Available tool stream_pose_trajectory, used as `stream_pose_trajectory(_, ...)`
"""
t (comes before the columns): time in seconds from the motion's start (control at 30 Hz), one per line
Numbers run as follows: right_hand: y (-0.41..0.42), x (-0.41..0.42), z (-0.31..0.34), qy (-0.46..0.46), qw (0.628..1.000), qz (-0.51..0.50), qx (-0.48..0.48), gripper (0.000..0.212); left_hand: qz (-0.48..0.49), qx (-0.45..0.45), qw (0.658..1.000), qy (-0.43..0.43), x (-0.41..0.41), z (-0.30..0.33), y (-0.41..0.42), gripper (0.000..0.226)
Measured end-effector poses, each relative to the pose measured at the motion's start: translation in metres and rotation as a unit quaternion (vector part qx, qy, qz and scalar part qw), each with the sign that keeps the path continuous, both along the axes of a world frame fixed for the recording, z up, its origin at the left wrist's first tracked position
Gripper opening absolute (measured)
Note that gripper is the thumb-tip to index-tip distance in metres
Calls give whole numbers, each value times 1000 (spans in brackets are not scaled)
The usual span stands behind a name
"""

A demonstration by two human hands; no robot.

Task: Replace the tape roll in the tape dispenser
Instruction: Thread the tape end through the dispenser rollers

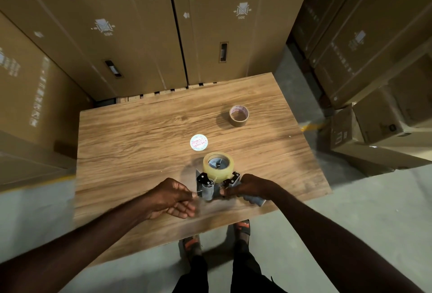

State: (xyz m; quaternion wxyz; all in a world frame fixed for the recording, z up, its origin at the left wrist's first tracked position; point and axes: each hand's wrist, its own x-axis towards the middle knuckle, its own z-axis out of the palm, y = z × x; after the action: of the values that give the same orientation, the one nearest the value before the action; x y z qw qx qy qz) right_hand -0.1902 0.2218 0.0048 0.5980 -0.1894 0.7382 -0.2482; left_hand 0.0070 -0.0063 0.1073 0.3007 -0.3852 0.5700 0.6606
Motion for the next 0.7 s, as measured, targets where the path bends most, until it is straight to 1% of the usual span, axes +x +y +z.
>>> stream_pose_trajectory(0.1, -1, -1, 5, -2, 1000, 5, 8, 50, -100, -128, 986, 35, 3, 2, 7, 29)
stream_pose_trajectory(0.17, -2, 0, 7, -6, 1000, 0, 1, 47, -107, -154, 981, 50, 5, 2, 13, 29)
stream_pose_trajectory(0.23, -3, 3, 8, -5, 1000, -7, -9, 47, -72, -156, 983, 58, 5, 2, 17, 25)
stream_pose_trajectory(0.3, -2, 5, 10, -12, 1000, -15, -17, 42, -24, -164, 984, 62, 4, 2, 19, 22)
stream_pose_trajectory(0.4, -2, 8, 10, -10, 1000, -26, -10, 41, 33, -147, 987, 50, 4, 3, 21, 24)
stream_pose_trajectory(0.53, -4, 10, 11, -11, 1000, -29, -3, 47, 63, -110, 991, 32, 5, 7, 24, 20)
stream_pose_trajectory(0.7, -6, 12, 15, -7, 999, -37, -7, 42, 94, -90, 991, 24, 6, 1, 26, 17)
